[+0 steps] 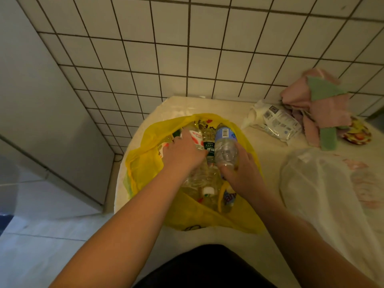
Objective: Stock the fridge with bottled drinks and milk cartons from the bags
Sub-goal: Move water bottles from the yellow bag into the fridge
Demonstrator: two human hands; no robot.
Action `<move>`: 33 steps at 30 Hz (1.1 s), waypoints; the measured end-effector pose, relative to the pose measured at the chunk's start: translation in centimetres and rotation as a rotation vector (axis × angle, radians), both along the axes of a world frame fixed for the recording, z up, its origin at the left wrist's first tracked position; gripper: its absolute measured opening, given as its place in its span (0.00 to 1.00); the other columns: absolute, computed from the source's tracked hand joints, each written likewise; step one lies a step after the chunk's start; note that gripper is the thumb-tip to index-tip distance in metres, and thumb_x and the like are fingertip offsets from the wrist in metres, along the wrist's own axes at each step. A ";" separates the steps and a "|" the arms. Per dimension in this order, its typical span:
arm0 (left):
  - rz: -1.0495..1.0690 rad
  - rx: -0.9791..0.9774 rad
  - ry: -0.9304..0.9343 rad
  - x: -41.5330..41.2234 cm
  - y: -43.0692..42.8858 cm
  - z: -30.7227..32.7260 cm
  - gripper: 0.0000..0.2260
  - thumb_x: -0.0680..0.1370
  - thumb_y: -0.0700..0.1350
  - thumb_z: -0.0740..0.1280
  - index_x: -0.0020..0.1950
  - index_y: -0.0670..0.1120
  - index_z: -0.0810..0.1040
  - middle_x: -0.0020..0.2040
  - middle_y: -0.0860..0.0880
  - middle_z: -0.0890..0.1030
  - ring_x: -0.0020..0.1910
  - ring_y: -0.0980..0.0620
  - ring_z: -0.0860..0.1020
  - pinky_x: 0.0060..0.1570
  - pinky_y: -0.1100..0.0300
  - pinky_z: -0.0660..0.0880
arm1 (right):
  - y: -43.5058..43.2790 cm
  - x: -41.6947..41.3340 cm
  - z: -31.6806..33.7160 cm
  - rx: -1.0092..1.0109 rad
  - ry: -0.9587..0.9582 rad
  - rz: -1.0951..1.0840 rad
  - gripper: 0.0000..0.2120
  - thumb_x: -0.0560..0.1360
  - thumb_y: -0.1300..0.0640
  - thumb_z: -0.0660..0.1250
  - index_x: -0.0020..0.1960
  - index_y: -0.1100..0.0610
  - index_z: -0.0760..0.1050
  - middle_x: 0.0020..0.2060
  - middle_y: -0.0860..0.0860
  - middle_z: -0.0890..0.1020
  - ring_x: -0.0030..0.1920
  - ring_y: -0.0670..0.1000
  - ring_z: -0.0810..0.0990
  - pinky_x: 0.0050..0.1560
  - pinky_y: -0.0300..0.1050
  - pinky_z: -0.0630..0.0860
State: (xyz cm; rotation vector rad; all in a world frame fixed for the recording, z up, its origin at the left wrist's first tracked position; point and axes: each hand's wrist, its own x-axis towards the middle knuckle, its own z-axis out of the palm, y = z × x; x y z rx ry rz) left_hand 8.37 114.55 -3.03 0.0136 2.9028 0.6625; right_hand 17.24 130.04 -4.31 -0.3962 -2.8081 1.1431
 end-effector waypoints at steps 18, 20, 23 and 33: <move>0.203 0.185 -0.118 -1.1 0.2 0.6 0.38 0.65 0.65 0.74 0.67 0.47 0.67 0.60 0.49 0.79 0.59 0.44 0.78 0.61 0.48 0.72 | -0.6 -0.6 -0.7 -0.520 -0.094 -0.264 0.17 0.75 0.42 0.63 0.58 0.51 0.70 0.40 0.52 0.77 0.36 0.52 0.75 0.35 0.46 0.74; 0.202 0.299 -0.129 -0.9 -0.2 0.9 0.32 0.62 0.63 0.74 0.60 0.49 0.74 0.53 0.50 0.82 0.52 0.47 0.81 0.53 0.51 0.77 | 0.2 -0.1 0.2 -0.552 -0.040 -0.295 0.09 0.79 0.51 0.61 0.49 0.56 0.72 0.32 0.53 0.74 0.28 0.50 0.71 0.27 0.43 0.70; 0.149 0.417 -0.093 0.5 -0.6 1.5 0.12 0.68 0.56 0.76 0.45 0.53 0.78 0.40 0.54 0.81 0.41 0.52 0.80 0.38 0.59 0.75 | 1.8 1.0 1.2 -0.577 0.110 -0.361 0.09 0.78 0.58 0.60 0.40 0.60 0.71 0.27 0.54 0.71 0.25 0.51 0.68 0.26 0.44 0.68; 0.152 0.816 0.107 7.8 -2.7 4.8 0.16 0.70 0.43 0.77 0.48 0.58 0.75 0.43 0.61 0.81 0.40 0.66 0.80 0.36 0.70 0.75 | 5.0 5.0 4.2 -0.422 0.498 -0.295 0.07 0.71 0.49 0.61 0.44 0.50 0.76 0.33 0.46 0.77 0.34 0.48 0.75 0.37 0.47 0.72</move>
